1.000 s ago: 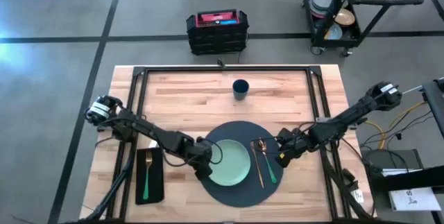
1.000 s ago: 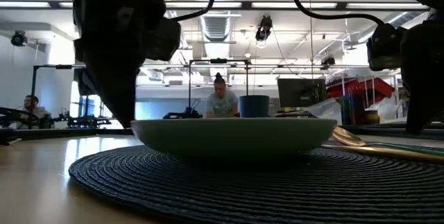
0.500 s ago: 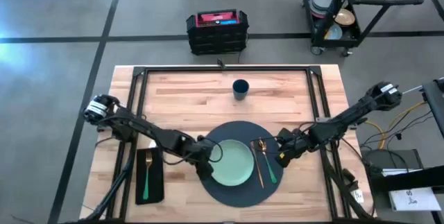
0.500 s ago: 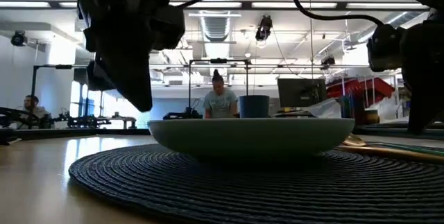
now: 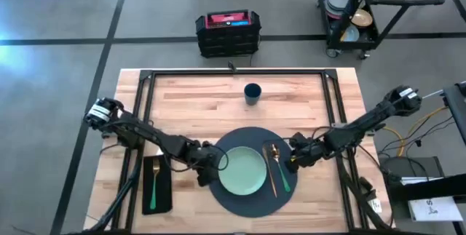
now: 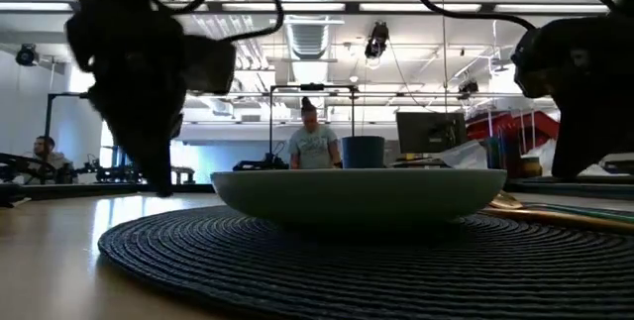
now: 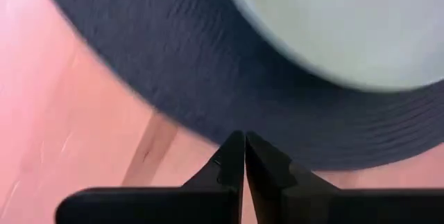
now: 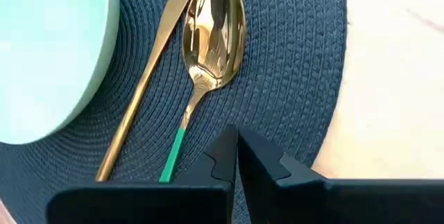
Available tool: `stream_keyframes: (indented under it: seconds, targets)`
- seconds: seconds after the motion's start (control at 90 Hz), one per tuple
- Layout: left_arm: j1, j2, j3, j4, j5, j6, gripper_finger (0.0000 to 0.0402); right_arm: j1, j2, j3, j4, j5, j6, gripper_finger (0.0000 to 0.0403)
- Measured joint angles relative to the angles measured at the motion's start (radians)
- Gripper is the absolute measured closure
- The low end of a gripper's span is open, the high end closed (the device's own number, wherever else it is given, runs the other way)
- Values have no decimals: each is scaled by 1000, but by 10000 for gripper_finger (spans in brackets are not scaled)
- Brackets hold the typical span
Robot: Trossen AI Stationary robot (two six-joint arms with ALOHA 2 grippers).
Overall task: Set table place
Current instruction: Adjust the black placemat
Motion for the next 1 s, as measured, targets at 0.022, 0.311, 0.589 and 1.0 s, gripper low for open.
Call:
stream_keyframes:
  seconds: [0.022, 0.311, 0.589, 1.0]
  targets:
    - [0, 0, -9, 16, 0, 6, 402, 0, 0, 0, 0, 0, 5, 403]
    - [6, -4, -107, 169, 0, 48, 402, 0, 22, -26, -7, 46, 96, 403]
    - [34, -3, -141, 249, 6, 108, 402, 0, 105, -22, 29, 35, 139, 403]
    - [84, -1, -143, 154, 7, 162, 402, 2, 129, -19, 63, 1, 181, 403]
